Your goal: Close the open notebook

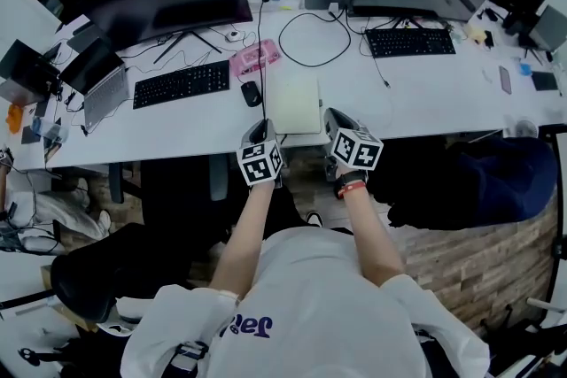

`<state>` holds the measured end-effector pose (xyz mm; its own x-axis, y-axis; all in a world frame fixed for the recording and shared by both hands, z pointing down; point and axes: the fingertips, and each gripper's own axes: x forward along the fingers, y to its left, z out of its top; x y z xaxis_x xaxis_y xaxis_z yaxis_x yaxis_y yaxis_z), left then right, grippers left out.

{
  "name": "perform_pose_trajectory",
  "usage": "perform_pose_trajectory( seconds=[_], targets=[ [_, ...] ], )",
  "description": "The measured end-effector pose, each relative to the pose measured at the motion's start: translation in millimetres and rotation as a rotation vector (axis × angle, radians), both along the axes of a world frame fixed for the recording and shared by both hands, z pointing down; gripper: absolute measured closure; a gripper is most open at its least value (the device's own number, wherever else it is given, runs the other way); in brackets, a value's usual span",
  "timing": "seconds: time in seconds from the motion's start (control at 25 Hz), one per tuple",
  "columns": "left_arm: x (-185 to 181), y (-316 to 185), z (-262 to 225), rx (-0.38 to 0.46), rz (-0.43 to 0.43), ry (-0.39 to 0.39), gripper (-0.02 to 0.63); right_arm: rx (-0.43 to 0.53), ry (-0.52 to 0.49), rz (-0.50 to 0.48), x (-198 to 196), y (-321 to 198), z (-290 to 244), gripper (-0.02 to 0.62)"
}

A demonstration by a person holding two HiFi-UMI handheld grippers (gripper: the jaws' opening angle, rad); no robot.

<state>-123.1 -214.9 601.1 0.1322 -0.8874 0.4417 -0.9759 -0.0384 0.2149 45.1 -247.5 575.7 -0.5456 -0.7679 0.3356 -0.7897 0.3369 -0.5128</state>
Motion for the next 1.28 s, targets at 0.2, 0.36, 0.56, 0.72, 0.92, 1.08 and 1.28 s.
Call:
perform_pose_trajectory(
  seconds=[0.2,0.36,0.56,0.72,0.92,1.08,1.28],
  targets=[
    [13,-4,0,0.012,0.028,-0.054,0.576,-0.004,0.009,0.017,10,0,5,0.597],
    [23,-4,1,0.021,0.047,-0.088,0.575,-0.001,0.009,0.031,18,1,5,0.597],
    [30,-6,1,0.027,0.057,-0.098,0.575,-0.001,0.012,0.045,25,3,7,0.597],
    [34,-7,2,0.032,0.069,-0.114,0.575,-0.006,0.013,0.047,27,6,10,0.597],
    [41,-7,4,0.044,0.099,-0.128,0.575,-0.011,0.016,0.049,28,10,13,0.597],
    [48,-9,5,0.052,0.115,-0.146,0.575,-0.014,0.012,0.059,32,13,15,0.597],
    [56,-10,8,0.056,0.136,-0.17,0.574,-0.014,0.006,0.069,36,14,18,0.597]
  ],
)
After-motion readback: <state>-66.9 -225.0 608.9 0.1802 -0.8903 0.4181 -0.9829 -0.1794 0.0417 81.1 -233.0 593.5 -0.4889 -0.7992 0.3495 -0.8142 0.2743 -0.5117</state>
